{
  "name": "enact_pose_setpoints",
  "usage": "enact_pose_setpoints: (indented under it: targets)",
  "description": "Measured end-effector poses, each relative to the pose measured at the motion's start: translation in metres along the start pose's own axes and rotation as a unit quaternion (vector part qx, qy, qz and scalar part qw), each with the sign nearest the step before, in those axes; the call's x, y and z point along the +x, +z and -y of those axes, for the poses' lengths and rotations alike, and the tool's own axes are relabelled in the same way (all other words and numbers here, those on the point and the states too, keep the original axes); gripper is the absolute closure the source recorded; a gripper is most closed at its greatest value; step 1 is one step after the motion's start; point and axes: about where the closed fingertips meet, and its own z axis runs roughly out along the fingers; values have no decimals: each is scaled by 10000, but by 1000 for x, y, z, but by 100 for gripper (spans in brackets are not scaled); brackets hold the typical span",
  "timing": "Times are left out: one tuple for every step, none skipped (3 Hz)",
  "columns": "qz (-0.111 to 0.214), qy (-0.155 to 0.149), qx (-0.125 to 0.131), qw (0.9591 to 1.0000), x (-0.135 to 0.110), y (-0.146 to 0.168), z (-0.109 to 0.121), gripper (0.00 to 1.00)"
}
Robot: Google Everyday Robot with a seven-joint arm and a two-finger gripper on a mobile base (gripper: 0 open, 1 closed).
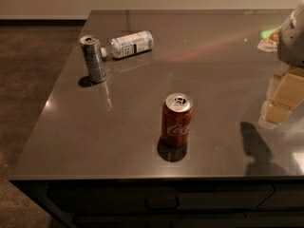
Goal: Pick coke can
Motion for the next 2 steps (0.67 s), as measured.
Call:
enact_pose_setpoints:
  targets:
    - [0, 0, 0, 10000, 0, 0, 0, 0]
    - [116, 8, 27, 9999, -5, 1, 0, 0]
